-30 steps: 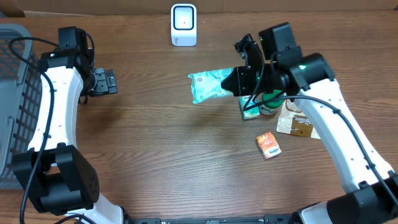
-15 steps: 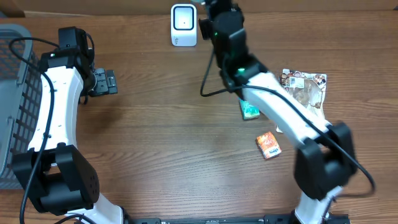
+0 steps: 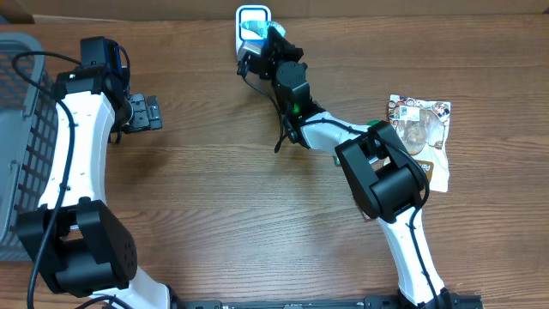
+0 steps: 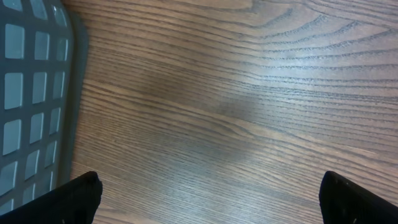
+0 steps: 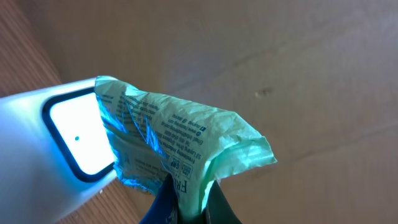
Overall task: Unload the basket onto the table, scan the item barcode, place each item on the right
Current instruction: 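Lift the wipes pack and hold it to the white scanner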
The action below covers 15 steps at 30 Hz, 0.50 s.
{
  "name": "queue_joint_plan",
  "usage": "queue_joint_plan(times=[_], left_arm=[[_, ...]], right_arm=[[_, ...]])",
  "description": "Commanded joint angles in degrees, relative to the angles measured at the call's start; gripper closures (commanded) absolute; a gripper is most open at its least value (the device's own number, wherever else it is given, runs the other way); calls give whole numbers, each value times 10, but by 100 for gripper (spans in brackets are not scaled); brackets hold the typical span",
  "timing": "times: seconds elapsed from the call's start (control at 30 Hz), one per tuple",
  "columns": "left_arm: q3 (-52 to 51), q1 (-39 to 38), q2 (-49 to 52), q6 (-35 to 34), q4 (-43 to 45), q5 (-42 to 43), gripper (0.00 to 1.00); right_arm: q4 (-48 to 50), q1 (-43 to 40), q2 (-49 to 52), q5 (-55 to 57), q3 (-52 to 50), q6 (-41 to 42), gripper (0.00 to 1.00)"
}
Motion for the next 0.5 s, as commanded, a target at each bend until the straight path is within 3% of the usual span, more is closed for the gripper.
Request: queue_joint_plan(times=[0.0, 0.47], left_arm=[[3, 2, 1, -2, 1, -2, 1], [3, 2, 1, -2, 1, -2, 0]], right_arm=[[14, -5, -8, -26, 26, -17, 96], [35, -8, -8, -19, 31, -23, 96]])
